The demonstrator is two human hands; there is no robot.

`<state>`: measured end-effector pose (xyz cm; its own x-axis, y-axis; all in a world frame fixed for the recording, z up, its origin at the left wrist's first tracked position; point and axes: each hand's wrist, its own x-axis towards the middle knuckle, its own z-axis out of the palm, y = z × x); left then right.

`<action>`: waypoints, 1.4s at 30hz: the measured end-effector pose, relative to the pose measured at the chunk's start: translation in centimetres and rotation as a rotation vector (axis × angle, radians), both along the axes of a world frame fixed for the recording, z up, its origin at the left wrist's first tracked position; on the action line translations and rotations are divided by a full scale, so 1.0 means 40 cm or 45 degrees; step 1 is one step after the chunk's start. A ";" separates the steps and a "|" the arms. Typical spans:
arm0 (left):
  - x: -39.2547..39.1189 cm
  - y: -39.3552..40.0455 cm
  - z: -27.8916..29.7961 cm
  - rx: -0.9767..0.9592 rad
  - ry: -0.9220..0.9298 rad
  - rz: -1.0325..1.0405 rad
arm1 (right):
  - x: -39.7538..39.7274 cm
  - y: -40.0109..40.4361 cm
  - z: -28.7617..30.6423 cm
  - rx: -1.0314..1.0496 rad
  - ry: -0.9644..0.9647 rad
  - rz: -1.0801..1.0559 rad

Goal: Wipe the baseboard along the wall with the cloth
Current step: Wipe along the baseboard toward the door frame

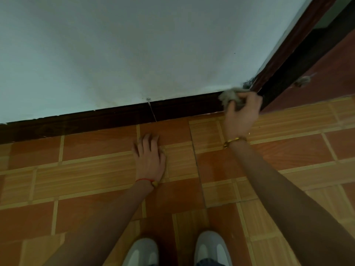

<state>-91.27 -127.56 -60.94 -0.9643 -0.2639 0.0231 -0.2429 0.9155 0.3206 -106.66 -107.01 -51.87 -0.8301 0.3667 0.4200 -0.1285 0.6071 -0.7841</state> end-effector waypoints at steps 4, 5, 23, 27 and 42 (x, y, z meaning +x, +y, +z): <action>0.007 0.005 -0.021 -0.047 0.033 0.013 | -0.005 0.018 0.010 0.051 -0.044 0.045; 0.010 0.004 -0.025 -0.058 0.049 0.008 | 0.006 -0.005 0.006 0.085 -0.055 0.122; 0.013 0.001 -0.022 -0.045 0.067 -0.004 | 0.039 -0.109 0.001 -0.012 0.006 0.095; 0.014 -0.001 -0.024 -0.065 0.087 -0.008 | 0.074 -0.200 -0.011 0.060 -0.033 0.430; 0.013 0.002 -0.017 -0.040 0.050 -0.007 | 0.061 -0.171 0.002 0.122 -0.014 0.292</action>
<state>-90.75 -127.49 -61.61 -0.9640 -0.2568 0.0693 -0.2253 0.9268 0.3005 -104.22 -113.85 -51.78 -0.8919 0.1275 0.4339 -0.2628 0.6347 -0.7267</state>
